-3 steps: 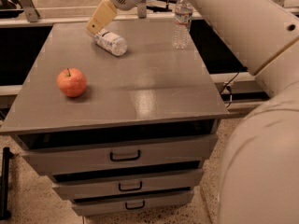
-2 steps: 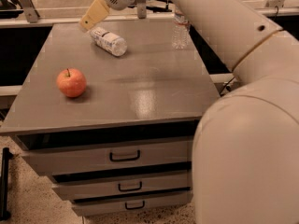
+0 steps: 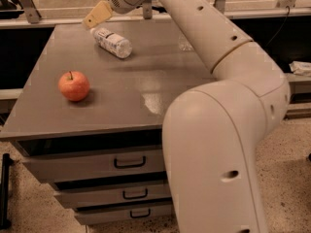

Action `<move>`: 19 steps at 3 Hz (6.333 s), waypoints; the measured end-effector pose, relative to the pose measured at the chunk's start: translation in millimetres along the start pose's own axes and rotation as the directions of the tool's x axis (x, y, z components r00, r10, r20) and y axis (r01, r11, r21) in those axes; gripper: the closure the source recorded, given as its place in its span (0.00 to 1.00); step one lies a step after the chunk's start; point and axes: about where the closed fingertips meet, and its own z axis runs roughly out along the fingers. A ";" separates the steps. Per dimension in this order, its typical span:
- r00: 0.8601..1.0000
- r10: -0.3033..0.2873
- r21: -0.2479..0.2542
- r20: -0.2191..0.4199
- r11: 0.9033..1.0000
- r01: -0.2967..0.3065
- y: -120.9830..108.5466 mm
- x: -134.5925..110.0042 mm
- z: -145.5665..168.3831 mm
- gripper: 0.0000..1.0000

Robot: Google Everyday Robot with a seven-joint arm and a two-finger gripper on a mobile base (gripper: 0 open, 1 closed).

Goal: Place blue plastic bottle upright

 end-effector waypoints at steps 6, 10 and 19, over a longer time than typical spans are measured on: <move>0.951 0.023 0.024 -0.308 1.000 -0.016 -6.1 54.6 77.1 0.00; 0.912 -0.015 0.017 -0.409 1.000 0.023 -2.0 77.4 65.8 0.39; 0.753 -0.112 -0.095 0.648 0.970 0.225 25.4 57.9 -193.0 1.00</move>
Offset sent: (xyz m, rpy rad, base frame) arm 0.0648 0.0230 -0.0329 -0.0627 0.1131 -0.0382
